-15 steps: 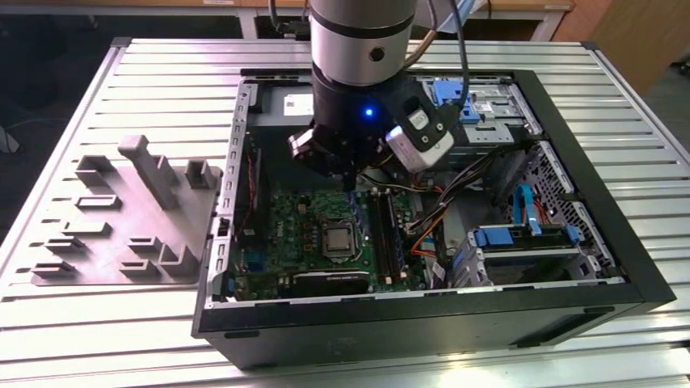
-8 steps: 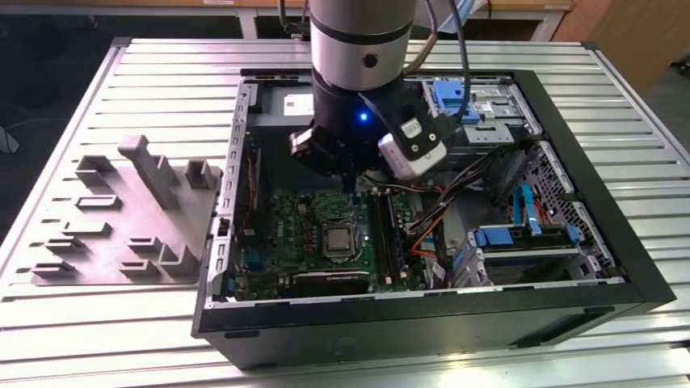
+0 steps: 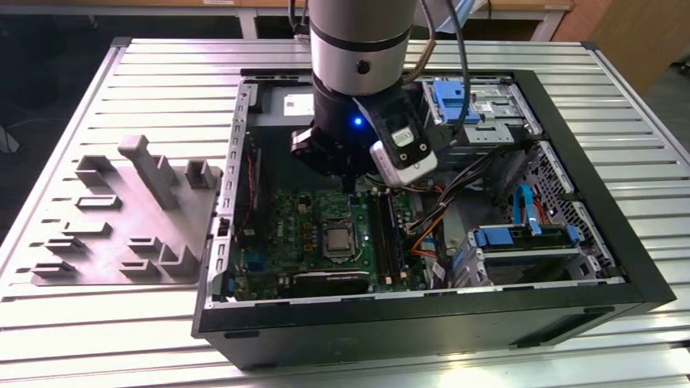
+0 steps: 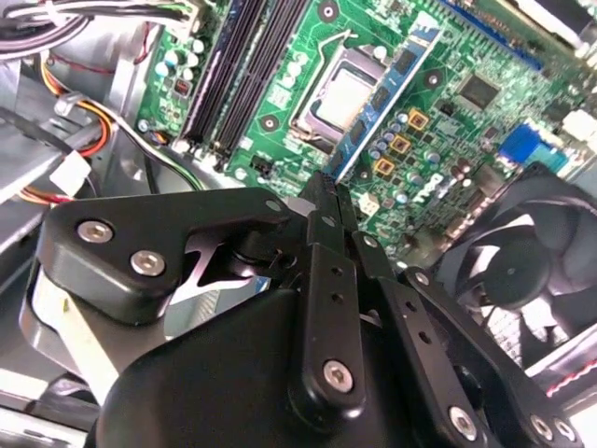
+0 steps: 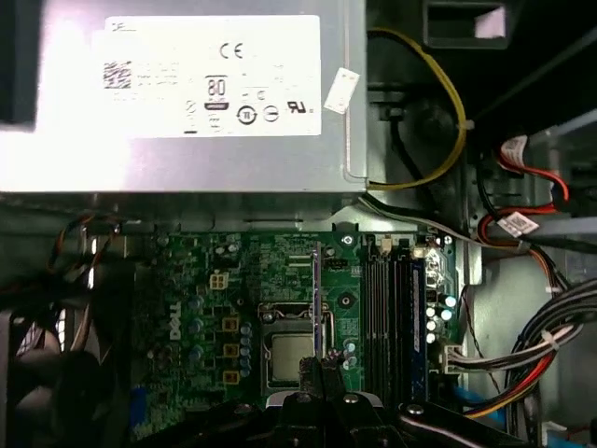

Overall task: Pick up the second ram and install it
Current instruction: 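Insert the second ram into the second slot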

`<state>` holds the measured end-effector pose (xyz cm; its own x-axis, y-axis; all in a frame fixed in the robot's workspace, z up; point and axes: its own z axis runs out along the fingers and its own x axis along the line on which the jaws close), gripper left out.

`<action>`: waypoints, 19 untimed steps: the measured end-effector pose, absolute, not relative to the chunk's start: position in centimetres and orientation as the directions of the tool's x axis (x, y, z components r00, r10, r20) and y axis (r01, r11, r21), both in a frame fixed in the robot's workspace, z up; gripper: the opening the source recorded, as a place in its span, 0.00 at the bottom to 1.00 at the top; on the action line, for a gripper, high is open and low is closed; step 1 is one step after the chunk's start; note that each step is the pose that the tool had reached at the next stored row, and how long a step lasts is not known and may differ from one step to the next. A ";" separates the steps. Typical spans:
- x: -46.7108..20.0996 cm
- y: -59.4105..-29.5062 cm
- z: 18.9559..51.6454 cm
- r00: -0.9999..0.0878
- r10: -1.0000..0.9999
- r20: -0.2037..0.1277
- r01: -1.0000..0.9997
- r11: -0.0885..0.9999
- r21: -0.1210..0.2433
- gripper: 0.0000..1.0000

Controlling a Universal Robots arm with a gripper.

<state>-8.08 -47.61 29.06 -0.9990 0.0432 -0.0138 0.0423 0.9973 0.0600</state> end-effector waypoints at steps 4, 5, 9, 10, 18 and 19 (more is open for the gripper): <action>-8.1 -47.6 29.0 -0.999 0.049 -0.014 0.048 0.997 0.059 0.11; -8.0 -47.6 29.0 -0.999 0.049 -0.014 0.048 0.997 0.057 0.11; -7.5 -47.7 29.0 -0.999 0.049 -0.011 0.049 0.997 0.053 0.11; -7.4 -47.7 29.0 -0.999 0.049 -0.011 0.049 0.997 0.053 0.11; -5.5 -48.0 28.7 -0.999 0.049 -0.006 0.049 0.997 0.053 0.11; -5.1 -48.0 28.6 -0.999 0.049 -0.006 0.049 0.997 0.053 0.11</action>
<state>-5.12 -47.96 28.56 -0.9988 0.0495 -0.0055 0.0491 0.9974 0.0530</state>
